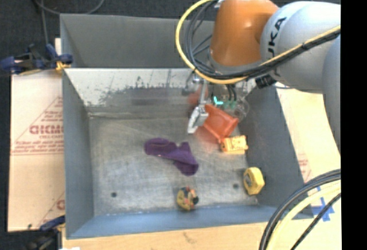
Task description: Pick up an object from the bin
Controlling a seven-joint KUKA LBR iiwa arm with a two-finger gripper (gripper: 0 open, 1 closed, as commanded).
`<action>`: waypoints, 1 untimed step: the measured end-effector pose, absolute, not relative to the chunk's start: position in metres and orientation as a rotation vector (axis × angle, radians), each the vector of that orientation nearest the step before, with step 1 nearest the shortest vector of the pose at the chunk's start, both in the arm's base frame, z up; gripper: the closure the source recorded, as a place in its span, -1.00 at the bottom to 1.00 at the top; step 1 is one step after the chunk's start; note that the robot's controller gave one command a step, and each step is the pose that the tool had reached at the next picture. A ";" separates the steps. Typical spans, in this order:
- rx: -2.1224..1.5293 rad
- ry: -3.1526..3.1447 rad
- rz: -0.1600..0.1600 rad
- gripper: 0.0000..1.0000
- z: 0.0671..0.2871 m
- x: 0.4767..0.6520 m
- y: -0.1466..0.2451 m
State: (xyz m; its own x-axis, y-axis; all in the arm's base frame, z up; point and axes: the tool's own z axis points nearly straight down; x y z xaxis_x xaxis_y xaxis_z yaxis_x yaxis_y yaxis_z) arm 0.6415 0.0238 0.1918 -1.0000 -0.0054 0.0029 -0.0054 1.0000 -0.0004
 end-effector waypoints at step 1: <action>0.008 -3.147 0.000 -1.00 0.196 0.643 0.024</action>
Offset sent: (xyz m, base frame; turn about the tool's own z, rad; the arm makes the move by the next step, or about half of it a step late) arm -0.0313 0.0423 -0.0728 0.1347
